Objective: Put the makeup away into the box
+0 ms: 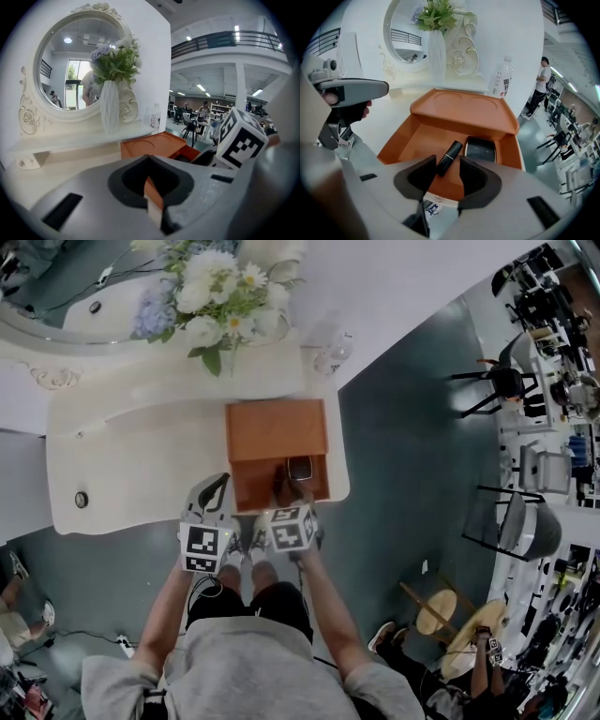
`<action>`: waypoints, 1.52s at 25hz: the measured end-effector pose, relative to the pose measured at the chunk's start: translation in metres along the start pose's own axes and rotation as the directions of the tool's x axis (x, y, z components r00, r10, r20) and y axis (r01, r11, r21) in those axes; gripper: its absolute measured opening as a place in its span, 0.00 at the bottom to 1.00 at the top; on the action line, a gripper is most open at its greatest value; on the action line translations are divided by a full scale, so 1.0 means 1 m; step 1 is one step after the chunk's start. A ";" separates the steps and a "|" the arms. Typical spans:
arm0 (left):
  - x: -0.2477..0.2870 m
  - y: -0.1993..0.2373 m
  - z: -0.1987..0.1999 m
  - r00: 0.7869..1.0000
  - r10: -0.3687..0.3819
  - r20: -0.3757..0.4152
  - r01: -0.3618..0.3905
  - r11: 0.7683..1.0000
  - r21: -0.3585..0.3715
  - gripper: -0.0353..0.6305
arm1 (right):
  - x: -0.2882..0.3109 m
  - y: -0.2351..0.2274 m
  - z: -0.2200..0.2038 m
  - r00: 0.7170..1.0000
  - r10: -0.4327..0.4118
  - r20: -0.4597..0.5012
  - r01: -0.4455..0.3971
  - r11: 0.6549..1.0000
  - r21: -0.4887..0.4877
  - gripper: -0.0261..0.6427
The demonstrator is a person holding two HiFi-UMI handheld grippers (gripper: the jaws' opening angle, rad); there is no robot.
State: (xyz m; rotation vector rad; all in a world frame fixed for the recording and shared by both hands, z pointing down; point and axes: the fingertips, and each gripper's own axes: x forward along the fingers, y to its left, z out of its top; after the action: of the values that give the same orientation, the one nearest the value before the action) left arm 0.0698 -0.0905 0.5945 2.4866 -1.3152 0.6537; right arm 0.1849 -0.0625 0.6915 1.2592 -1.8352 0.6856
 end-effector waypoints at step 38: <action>-0.122 0.017 0.104 0.913 0.330 0.240 -0.335 0.942 -0.021 0.05 | -0.196 0.032 0.158 0.722 0.229 0.653 -0.090 0.967 -0.239 0.06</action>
State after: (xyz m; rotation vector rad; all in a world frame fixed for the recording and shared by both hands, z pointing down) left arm 0.0240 -0.0565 0.4442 2.4374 -1.8593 0.4410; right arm 0.1453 -0.0754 0.4413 1.3280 -2.5633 0.1000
